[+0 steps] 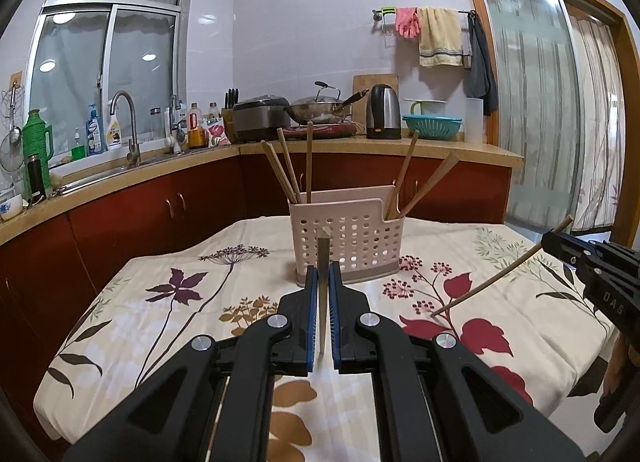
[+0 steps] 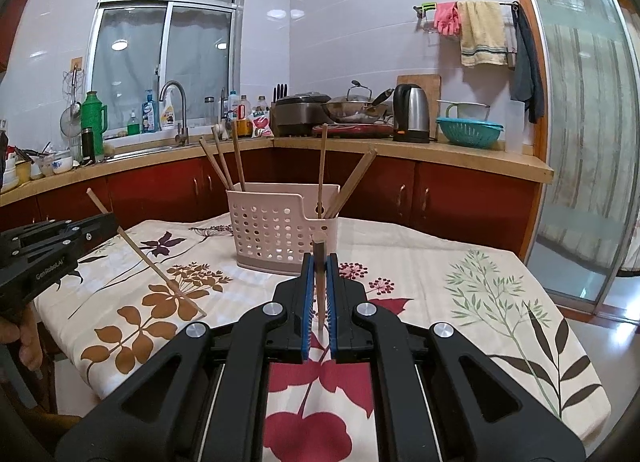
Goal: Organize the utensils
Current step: 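Carry the chopstick in the right gripper above the pink caddy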
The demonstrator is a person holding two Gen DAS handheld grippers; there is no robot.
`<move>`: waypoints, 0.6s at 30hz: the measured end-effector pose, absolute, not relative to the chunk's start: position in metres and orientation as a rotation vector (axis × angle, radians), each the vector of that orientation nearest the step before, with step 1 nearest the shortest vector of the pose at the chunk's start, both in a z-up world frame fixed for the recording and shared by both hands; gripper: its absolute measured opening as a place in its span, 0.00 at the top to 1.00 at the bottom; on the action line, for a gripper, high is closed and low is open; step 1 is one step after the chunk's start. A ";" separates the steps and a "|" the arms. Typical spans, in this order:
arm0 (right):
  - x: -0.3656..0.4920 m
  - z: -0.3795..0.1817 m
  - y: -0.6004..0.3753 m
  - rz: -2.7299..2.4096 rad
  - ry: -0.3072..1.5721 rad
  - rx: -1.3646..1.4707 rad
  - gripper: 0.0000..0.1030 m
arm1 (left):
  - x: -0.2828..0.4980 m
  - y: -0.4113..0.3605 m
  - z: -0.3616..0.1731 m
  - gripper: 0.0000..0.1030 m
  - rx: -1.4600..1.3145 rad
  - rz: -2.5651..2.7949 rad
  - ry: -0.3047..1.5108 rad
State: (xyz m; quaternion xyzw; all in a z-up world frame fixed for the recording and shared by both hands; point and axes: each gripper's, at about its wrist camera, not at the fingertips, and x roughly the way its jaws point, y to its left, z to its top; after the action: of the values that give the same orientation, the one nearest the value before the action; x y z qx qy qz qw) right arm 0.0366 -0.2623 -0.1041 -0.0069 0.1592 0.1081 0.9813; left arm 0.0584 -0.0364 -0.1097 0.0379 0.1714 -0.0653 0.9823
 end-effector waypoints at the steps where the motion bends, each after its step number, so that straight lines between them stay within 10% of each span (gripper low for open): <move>1: 0.039 -0.103 -0.262 0.219 0.323 -0.015 0.94 | 0.061 -0.036 -0.109 0.94 0.074 -0.132 0.344; 18: 0.076 -0.076 -0.255 0.244 0.290 0.000 0.94 | 0.092 -0.029 -0.084 0.94 0.047 -0.142 0.291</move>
State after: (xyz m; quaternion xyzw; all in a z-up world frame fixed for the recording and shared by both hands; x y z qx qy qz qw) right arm 0.0756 -0.2555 -0.0755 0.0001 0.1440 0.1211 0.9821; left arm 0.0922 -0.0290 -0.0844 0.0234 0.1449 -0.0708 0.9866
